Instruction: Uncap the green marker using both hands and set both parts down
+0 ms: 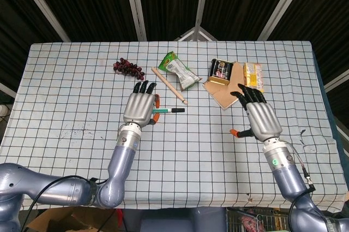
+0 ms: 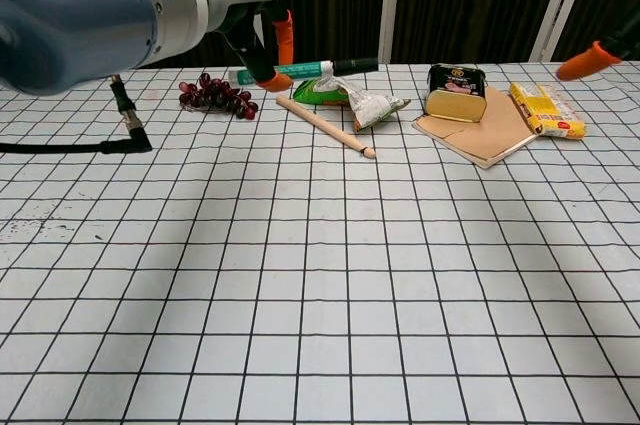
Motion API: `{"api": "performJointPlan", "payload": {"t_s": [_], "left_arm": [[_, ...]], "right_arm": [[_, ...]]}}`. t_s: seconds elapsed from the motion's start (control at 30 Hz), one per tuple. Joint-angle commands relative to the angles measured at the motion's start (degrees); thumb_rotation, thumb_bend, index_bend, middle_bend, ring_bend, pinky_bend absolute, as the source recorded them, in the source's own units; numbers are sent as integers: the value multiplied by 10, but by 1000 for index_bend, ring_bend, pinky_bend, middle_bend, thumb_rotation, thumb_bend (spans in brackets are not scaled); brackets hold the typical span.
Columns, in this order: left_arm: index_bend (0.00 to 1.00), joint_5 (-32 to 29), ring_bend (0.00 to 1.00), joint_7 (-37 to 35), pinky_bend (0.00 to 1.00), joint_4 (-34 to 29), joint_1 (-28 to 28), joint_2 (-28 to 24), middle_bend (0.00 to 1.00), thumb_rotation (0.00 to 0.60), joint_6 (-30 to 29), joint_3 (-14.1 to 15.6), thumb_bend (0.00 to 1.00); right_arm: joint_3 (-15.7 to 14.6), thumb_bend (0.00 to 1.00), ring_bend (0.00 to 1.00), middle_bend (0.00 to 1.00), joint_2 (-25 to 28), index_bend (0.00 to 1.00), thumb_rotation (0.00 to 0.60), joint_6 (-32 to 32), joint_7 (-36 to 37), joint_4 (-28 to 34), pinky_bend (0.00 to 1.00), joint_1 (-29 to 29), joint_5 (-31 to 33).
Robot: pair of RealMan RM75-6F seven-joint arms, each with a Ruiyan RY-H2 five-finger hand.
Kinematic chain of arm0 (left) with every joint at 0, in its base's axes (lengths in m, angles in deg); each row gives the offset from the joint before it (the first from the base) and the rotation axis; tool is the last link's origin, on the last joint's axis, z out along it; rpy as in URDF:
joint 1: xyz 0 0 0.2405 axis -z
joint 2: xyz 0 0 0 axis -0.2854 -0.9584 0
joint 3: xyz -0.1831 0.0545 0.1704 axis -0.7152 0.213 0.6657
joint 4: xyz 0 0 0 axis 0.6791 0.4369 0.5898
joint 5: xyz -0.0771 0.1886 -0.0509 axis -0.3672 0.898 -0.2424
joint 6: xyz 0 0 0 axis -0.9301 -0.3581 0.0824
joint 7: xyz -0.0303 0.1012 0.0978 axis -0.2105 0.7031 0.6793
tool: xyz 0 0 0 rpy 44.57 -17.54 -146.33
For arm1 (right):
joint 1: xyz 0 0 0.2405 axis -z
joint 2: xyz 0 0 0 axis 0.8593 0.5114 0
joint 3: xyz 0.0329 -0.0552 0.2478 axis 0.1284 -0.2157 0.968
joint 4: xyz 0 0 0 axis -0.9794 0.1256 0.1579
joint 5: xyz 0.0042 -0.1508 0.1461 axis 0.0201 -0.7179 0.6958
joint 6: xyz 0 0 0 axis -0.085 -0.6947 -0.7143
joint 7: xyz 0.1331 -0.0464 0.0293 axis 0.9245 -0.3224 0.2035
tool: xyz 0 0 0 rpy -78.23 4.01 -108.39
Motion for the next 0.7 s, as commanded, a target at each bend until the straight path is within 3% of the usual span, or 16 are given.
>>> {"api": "performJointPlan", "payload": {"t_s": [0.03,0.43,0.7], "left_arm": [[669,-3,0,-3,0,2,6,3,99,600,-2,-2,643],[670,-23,0,-8,0,19,30,19,101,600,-12,-4,642],[671,-25,0,-12,0,27,42,28,101,600,-13,0,642]], "right_arm": [[24,88,0,0,-34,230,600,10,-65,12,0,-65,87],[51,87,0,0,-164,277,600,129,-186,-32,0,-218,296],[62,89,9,0,-208,368,600,176,-226,-63,0,-267,359]]}}
